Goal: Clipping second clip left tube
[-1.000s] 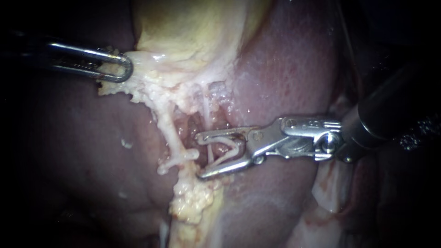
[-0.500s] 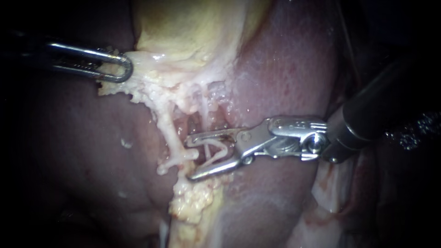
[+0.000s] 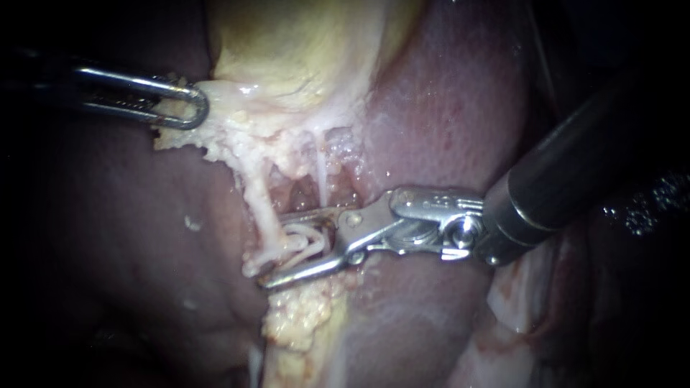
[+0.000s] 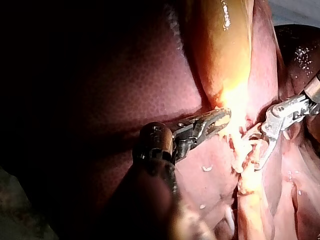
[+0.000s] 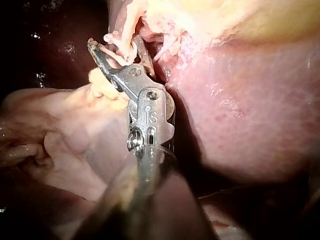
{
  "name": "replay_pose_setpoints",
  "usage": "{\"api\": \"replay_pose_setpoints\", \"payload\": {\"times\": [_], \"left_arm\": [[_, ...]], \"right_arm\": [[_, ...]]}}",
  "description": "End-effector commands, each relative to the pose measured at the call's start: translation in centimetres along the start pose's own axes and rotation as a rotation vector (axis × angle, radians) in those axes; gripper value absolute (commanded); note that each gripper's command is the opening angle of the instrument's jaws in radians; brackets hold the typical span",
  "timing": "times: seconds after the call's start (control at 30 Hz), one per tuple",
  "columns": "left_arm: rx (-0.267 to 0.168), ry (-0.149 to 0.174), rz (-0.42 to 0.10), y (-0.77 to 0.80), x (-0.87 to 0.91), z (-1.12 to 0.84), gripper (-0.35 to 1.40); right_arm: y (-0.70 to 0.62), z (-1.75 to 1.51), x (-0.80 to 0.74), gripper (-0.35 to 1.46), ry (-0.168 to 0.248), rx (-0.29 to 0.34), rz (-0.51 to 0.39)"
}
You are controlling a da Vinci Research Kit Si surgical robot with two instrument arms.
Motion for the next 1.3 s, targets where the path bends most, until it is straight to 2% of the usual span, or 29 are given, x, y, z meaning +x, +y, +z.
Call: {"api": "replay_pose_setpoints", "payload": {"times": [0.03, 0.3, 0.43, 0.73, 0.97, 1.13, 1.3], "left_arm": [[0.001, 0.0, 0.0, 0.0, 0.0, 0.0, -0.35], [0.001, 0.0, 0.0, 0.0, 0.0, 0.0, -0.35], [0.001, 0.001, 0.0, 0.0, 0.0, 0.01, -0.35], [0.001, 0.001, 0.0, 0.0, 0.0, 0.02, -0.35], [0.001, 0.001, 0.0, 0.0, 0.0, 0.01, -0.35], [0.001, 0.0, 0.0, 0.0, 0.0, 0.0, -0.35], [0.0, 0.0, 0.0, 0.0, 0.0, 0.0, -0.35]], "right_arm": [[-0.01, 0.01, 0.01, 0.49, -0.001, 0.0, -0.001], [-0.05, 0.12, 0.07, 0.47, 0.003, 0.001, 0.011], [-0.04, 0.17, 0.08, 0.46, -0.033, -0.014, 0.012], [-0.07, 0.23, 0.11, 0.47, -0.028, -0.012, 0.012], [-0.29, 0.33, 0.19, 0.47, -0.004, 0.005, 0.009], [-0.52, 0.41, 0.25, 0.47, -0.005, 0.052, 0.005], [-0.66, 0.44, 0.31, 0.44, -0.018, 0.11, -0.003]]}}
